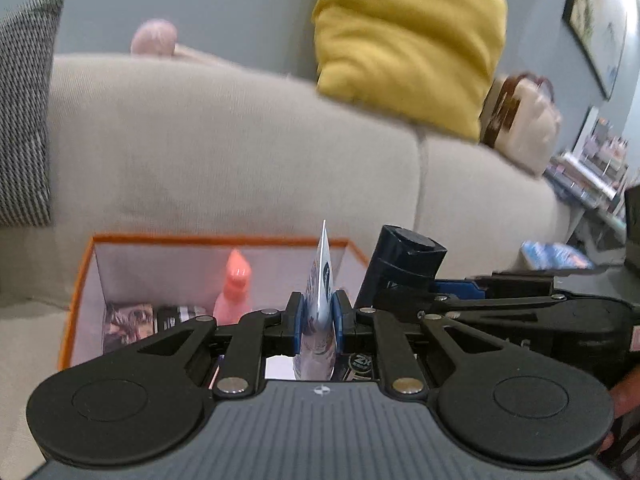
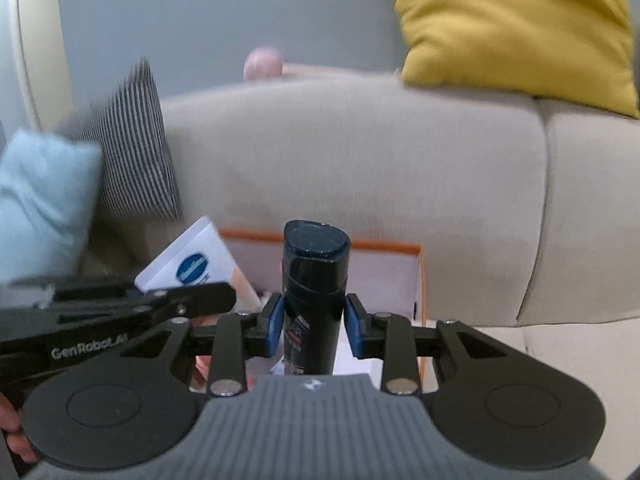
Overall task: Organize rigid objects
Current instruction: 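Lower the Vaseline tube and shampoo bottle into the orange box and release both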
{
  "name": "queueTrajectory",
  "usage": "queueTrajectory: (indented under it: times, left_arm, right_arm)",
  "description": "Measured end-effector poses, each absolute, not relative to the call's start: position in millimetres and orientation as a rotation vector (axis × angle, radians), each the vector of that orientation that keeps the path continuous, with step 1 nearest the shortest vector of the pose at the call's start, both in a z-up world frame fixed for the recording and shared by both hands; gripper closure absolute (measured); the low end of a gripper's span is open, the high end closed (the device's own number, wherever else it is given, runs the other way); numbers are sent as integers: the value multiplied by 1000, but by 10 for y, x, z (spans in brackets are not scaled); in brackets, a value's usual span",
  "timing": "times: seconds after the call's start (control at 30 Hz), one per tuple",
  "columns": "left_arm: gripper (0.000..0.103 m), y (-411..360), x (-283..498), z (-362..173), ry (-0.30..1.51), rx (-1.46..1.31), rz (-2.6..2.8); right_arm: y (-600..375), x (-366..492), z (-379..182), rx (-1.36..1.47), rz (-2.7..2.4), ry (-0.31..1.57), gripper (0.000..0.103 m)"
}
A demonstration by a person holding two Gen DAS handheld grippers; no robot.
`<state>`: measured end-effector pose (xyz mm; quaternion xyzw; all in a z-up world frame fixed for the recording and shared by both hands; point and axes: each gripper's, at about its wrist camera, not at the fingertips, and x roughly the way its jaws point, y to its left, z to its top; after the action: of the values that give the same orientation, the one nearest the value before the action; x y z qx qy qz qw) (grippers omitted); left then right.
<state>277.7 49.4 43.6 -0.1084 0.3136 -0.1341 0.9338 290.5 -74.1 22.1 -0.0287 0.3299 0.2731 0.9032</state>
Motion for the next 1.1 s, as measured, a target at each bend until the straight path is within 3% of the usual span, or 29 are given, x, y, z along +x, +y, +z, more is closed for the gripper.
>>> queueTrajectory:
  times: [0.53,1.1]
  left_arm:
    - [87,679,3467,-244,979,-353,-331]
    - [86,630,4302,-460,1179,-389,-370]
  right_arm:
    - [-441,3442,-266,-292,637,910,70]
    - [-326,4071,-497,-381,600,985,71]
